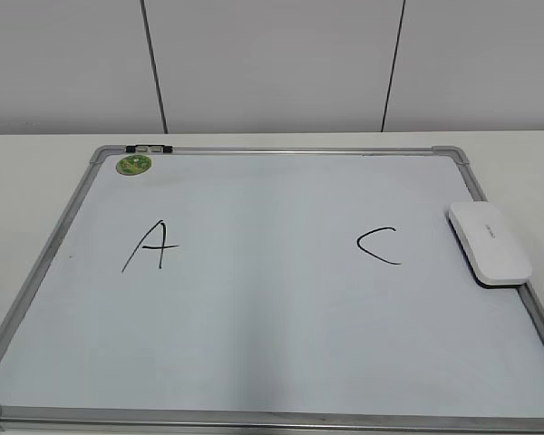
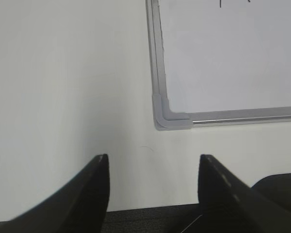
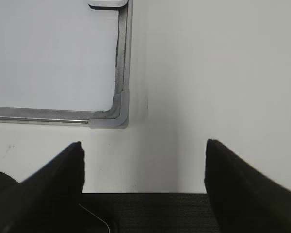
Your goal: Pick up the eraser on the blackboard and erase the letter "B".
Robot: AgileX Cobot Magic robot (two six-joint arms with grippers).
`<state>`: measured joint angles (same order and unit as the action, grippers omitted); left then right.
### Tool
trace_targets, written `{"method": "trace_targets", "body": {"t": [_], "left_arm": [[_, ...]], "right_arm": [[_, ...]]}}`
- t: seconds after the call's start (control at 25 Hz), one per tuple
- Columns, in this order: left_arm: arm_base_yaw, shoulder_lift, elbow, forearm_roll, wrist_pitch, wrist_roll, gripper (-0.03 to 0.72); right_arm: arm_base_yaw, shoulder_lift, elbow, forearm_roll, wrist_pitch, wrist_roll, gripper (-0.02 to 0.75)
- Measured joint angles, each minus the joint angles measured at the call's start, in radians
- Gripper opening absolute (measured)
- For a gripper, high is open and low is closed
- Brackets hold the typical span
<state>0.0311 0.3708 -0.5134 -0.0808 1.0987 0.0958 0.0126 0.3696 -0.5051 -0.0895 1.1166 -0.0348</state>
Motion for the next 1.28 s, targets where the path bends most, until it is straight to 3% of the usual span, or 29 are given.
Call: {"method": "trace_targets", "body": {"t": [0.52,1.0,1.28], "left_arm": [[0.000,-0.057,0.000,0.000,0.000,0.000,0.419],[0.000,-0.335,0.000,0.000,0.003,0.000,0.419],[0.000,-0.360,0.000,-0.001,0.009,0.000,0.419]], "right_arm": [[0.000,-0.047,0.000,-0.002,0.002,0.000,0.591],[0.000,-0.308,0.000,-0.002,0.010,0.000,0.591],[0.000,-0.388,0.000,-0.005,0.017,0.000,0.591]]}}
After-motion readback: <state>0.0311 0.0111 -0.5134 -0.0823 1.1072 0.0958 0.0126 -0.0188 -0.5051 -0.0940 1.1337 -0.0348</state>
